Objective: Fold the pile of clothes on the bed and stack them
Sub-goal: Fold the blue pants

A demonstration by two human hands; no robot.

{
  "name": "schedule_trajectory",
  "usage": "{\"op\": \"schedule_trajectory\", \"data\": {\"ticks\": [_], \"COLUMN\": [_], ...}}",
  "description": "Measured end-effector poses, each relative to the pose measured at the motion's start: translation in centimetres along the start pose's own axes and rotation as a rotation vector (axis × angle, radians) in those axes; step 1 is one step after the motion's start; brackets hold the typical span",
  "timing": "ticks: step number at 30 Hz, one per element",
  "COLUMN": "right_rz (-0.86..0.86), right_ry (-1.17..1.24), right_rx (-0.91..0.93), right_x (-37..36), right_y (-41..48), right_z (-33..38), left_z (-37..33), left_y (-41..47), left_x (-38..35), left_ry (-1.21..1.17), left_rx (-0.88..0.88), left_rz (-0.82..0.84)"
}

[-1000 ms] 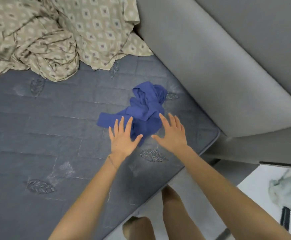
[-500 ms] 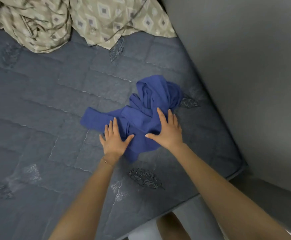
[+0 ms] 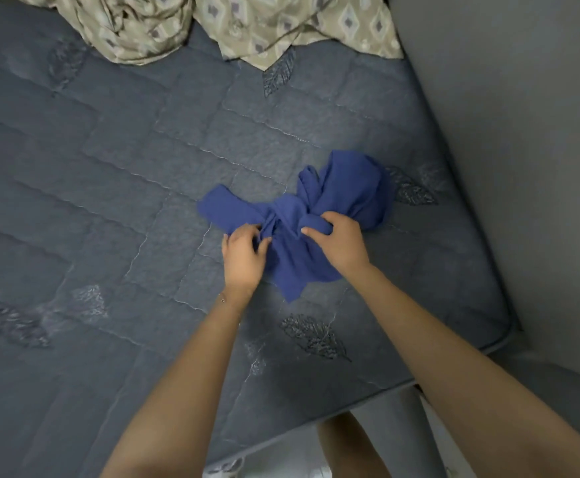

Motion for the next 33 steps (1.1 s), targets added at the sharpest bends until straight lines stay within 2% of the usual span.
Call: {"op": "schedule_trajectory", "data": {"ticks": [3,8,15,22,28,33], "right_rz": [0.025,0.063,0.068,0.010,0.071,0.169], "right_ry": [0.067,0.121,0.132,0.186,0.133,0.088], "right_rx": [0.044,0.142,0.240,0.245,0.295,0.313], "right_x": [-2.4,-8.9,-20.7,-30.2,-35.1,-38.3], "right_y": [-2.7,-8.9,-19.2,-29.4,-34.2,-35.4], "right_z": [4.3,12.6,23.3,31.0,35.0,36.8], "left_z": [1.0,4.3,14.4,25.5,30.7,32.5], "left_y": [-2.7,-7.2,-13.5,-21.6,-25.2,-26.2], "left_x": [3.9,12.7,28.5,42.0,46.2,47.7], "left_ry": [-0.307,-0.488,-0.480,-0.412,-0.433,-0.454], "left_rx": [0.097,0.144,0.117,0.073,0.102,0.136], "left_rz": [-0.046,-0.182,-0.361,-0.405,-0.421,-0.460]}}
Point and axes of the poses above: each hand's wrist, its own y-axis towards the middle knuckle, its own x-axis out of the back of the hand, z = x × y, the point moved 5 cm from there along y, towards the middle knuckle, and after that the axes turned 12 degrees about y, right-handed, at the moved point
